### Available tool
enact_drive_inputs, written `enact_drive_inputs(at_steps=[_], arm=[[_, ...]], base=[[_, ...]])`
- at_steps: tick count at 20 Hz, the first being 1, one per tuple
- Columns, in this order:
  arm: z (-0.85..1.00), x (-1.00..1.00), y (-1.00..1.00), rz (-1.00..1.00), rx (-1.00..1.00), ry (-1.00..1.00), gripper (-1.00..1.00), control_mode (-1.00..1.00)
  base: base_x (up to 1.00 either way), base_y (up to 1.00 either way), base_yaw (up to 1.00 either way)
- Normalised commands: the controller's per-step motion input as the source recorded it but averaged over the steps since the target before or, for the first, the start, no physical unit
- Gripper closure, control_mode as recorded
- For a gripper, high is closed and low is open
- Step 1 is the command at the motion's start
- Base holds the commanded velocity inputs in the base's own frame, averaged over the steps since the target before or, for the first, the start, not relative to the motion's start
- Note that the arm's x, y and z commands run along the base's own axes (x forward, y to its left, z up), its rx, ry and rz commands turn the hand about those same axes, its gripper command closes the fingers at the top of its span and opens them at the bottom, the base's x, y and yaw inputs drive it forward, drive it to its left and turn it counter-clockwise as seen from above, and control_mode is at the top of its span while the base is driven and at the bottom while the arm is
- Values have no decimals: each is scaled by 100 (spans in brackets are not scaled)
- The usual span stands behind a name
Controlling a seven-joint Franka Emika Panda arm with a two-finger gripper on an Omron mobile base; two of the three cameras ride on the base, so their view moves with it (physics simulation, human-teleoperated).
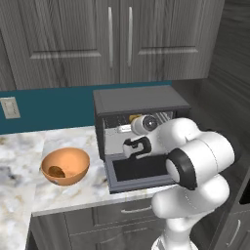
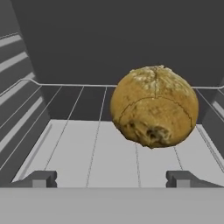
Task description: Pick up the heated bread from the toaster oven and place it in the bowl. Then move the bread bowl to the dining counter.
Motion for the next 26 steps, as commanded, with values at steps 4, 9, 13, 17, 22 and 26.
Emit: enact_drive_inputs(at_steps=[4, 9, 13, 17, 22, 26], arm=[[-19, -39, 0, 0, -2, 0, -100, -100], [-27, -55, -2, 0, -1, 0, -100, -100], [-23, -81, -10, 0, 0, 2, -100, -100], [-24, -92, -15, 0, 0, 4, -100, -100], [-26, -99, -21, 0, 0, 5, -100, -100], [-33, -100, -22, 0, 0, 11, -100, -100]], base=[[0, 0, 0], [0, 0, 0], [0, 0, 0], [0, 0, 0], [0, 0, 0], [0, 0, 0]])
